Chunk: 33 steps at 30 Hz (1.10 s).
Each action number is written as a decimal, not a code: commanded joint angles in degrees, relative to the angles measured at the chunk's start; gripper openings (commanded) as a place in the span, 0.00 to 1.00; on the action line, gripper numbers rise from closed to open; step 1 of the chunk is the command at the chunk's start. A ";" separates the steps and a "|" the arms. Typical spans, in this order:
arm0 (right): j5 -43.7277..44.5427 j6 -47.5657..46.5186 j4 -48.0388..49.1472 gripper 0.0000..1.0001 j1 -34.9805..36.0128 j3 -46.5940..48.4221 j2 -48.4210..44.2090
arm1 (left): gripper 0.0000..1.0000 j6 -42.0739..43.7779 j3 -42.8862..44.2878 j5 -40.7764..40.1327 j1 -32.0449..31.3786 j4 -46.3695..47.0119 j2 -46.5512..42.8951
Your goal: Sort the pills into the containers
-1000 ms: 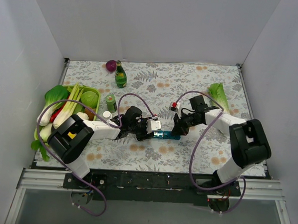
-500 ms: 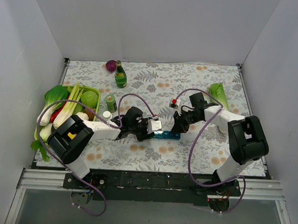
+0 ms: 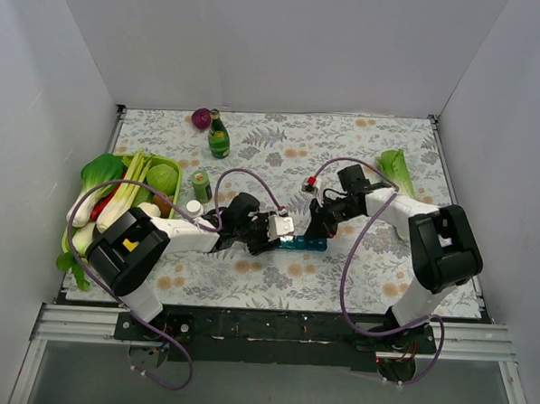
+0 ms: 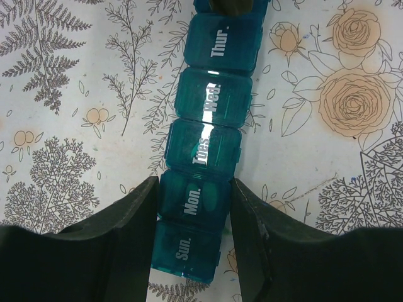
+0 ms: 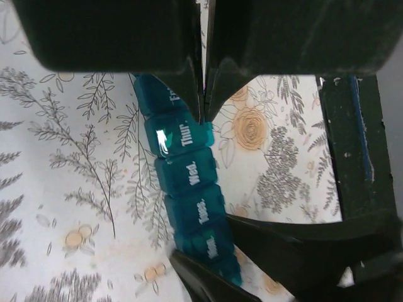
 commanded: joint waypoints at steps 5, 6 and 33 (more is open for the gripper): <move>11.25 5.28 2.52 0.05 0.81 -0.88 10.18 | 0.12 -1.18 0.49 -1.89 -0.59 -4.47 0.09; 10.65 5.19 2.52 0.05 0.81 -0.71 9.92 | 0.12 -1.18 0.49 -1.89 -0.59 -4.47 0.09; 5.01 -15.88 -7.68 0.69 0.02 1.86 -15.38 | 0.78 -10.05 3.13 -4.26 -0.59 -3.77 -9.84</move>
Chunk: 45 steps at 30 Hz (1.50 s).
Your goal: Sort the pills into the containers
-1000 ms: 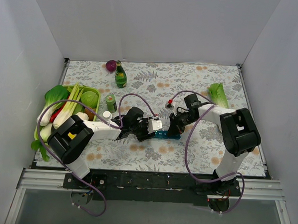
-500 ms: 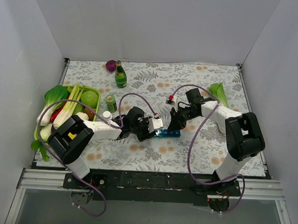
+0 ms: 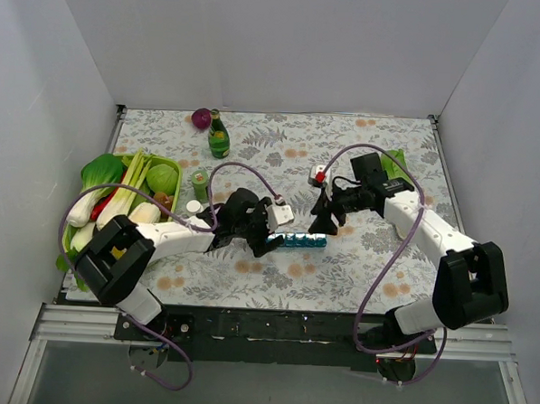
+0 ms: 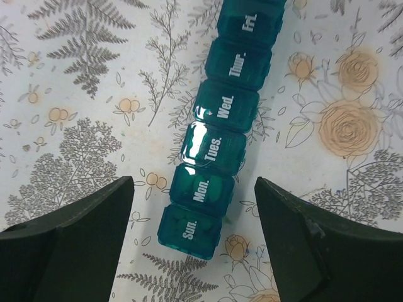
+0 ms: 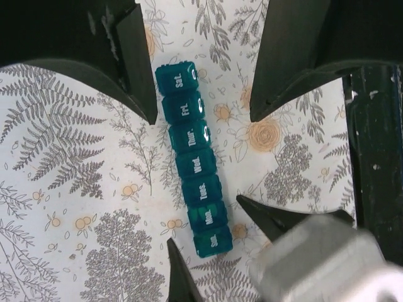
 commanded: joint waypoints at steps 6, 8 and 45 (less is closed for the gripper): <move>-1.69 -37.06 -0.44 0.95 0.37 -12.86 -9.99 | 0.94 -10.15 1.18 -2.19 0.35 -1.41 -16.67; 2.77 -38.18 3.59 0.96 2.65 -14.72 -9.92 | 0.98 -16.74 3.01 -4.39 0.62 -3.70 -19.84; 35.67 1.44 11.26 0.40 17.17 17.58 26.63 | 0.98 -40.22 4.78 -24.35 1.23 -33.84 -59.41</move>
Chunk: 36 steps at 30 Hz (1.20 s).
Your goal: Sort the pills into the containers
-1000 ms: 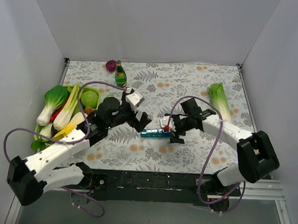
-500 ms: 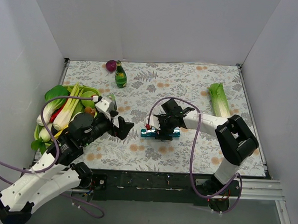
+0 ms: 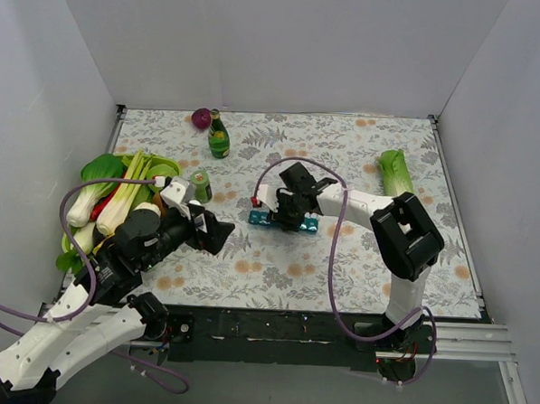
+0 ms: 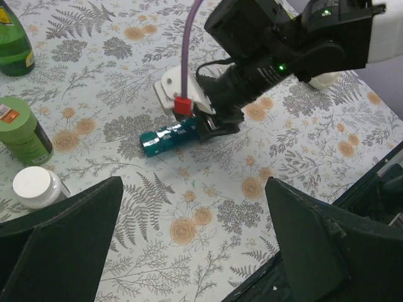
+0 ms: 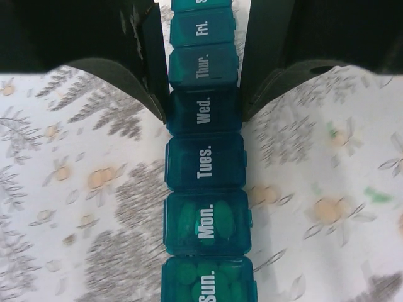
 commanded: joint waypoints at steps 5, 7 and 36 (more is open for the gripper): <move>1.50 12.98 -0.21 0.37 -4.34 22.54 13.89 | 0.98 -1.50 4.44 -4.00 0.16 -3.69 -1.34; 1.85 15.70 1.02 0.38 -4.78 27.62 16.27 | 0.98 -1.58 4.88 -4.62 0.16 -4.31 -1.25; -1.92 21.43 -0.11 0.89 -7.85 42.36 16.56 | 0.98 -5.01 7.34 -7.44 0.16 -5.98 1.02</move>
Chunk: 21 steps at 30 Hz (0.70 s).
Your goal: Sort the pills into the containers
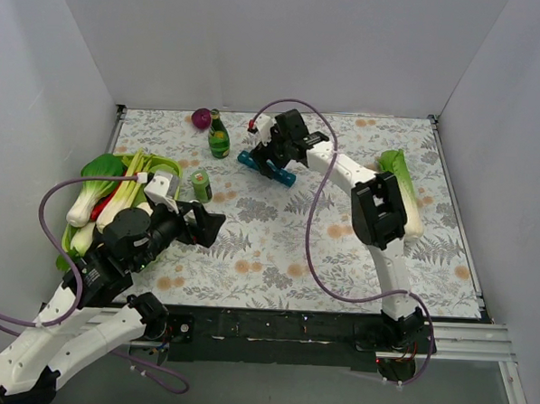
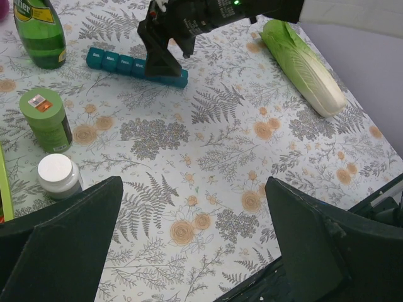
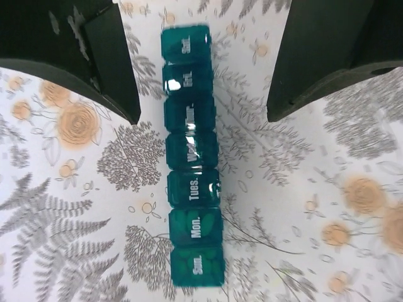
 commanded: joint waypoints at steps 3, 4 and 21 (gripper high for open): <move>-6.08 -1.07 3.86 0.92 -1.32 -8.14 -17.43 | 0.98 -0.58 1.94 -1.03 0.16 0.64 3.55; -5.65 -0.98 5.52 0.95 -2.02 -12.68 -21.54 | 0.98 -0.58 2.03 -1.38 0.16 1.08 4.08; 12.90 15.46 14.85 0.98 -6.07 -42.95 -56.65 | 0.98 1.62 4.84 -2.71 1.21 9.17 19.19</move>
